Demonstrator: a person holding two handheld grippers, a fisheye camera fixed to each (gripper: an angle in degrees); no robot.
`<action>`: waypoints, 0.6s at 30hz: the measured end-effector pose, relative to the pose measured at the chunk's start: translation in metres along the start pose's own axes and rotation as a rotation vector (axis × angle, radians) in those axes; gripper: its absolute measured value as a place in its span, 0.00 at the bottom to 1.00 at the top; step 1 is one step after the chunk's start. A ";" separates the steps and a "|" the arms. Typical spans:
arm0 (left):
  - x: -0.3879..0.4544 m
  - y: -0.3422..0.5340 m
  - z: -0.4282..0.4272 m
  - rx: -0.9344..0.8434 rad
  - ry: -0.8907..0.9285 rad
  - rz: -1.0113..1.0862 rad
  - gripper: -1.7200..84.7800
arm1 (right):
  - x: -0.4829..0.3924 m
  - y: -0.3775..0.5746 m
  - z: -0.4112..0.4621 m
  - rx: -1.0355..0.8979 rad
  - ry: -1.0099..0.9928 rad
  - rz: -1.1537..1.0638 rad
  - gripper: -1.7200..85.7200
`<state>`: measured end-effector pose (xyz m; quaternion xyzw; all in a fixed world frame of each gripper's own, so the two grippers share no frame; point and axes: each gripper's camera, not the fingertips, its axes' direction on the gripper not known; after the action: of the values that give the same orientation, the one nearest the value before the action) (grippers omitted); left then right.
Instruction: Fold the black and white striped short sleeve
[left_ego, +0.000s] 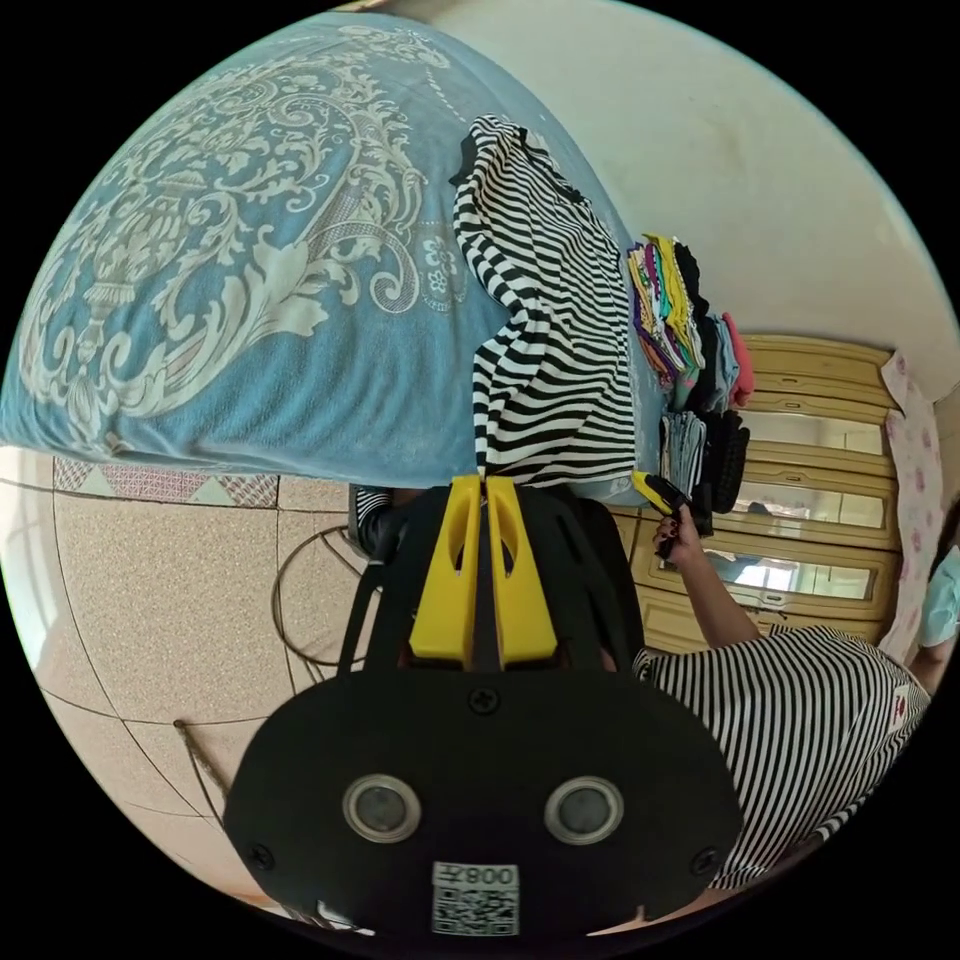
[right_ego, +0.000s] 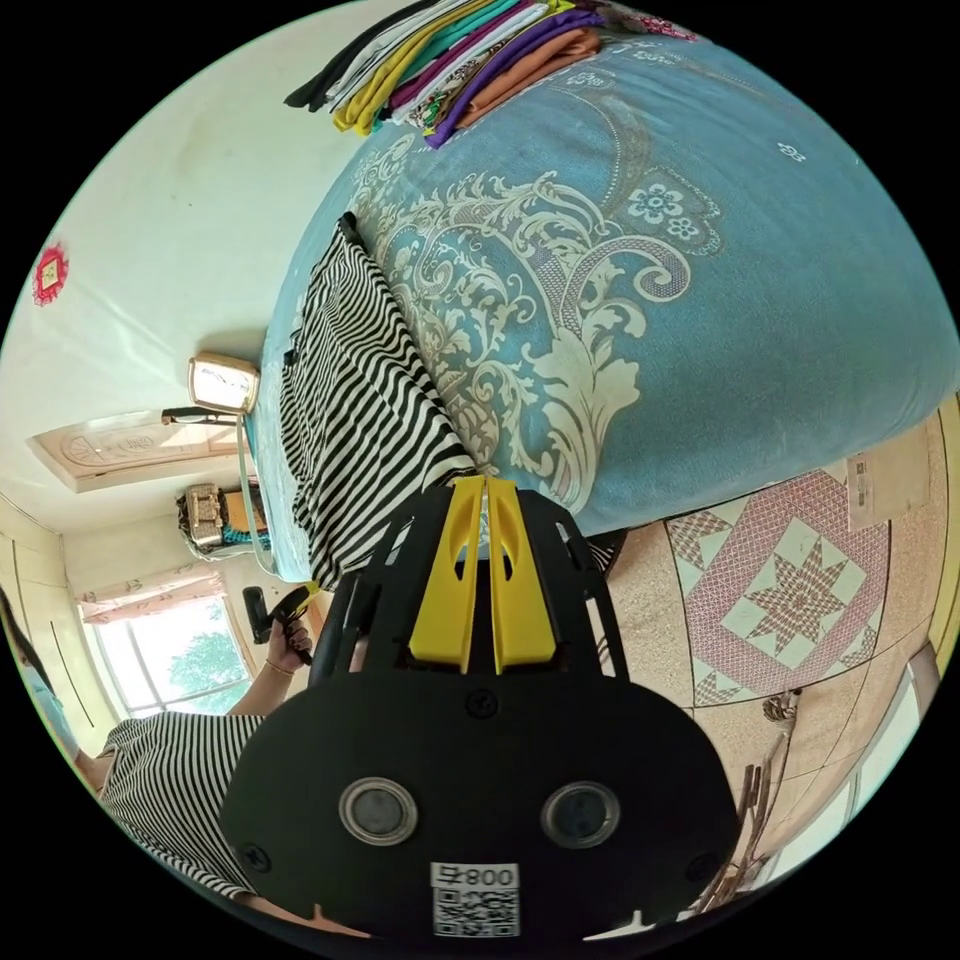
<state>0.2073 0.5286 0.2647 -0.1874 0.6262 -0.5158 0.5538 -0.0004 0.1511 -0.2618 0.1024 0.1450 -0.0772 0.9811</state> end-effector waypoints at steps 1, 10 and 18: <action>0.002 0.001 -0.004 0.008 0.015 0.001 0.03 | -0.003 0.002 0.004 -0.010 -0.005 -0.011 0.05; 0.008 0.015 -0.046 0.105 0.010 -0.035 0.03 | -0.030 0.018 0.021 -0.009 0.071 -0.098 0.09; -0.001 0.022 -0.060 0.131 0.015 -0.115 0.03 | -0.036 0.039 0.028 0.010 0.051 -0.106 0.09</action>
<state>0.1618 0.5647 0.2380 -0.1823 0.5832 -0.5880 0.5299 -0.0204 0.1868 -0.2179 0.1015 0.1750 -0.1271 0.9710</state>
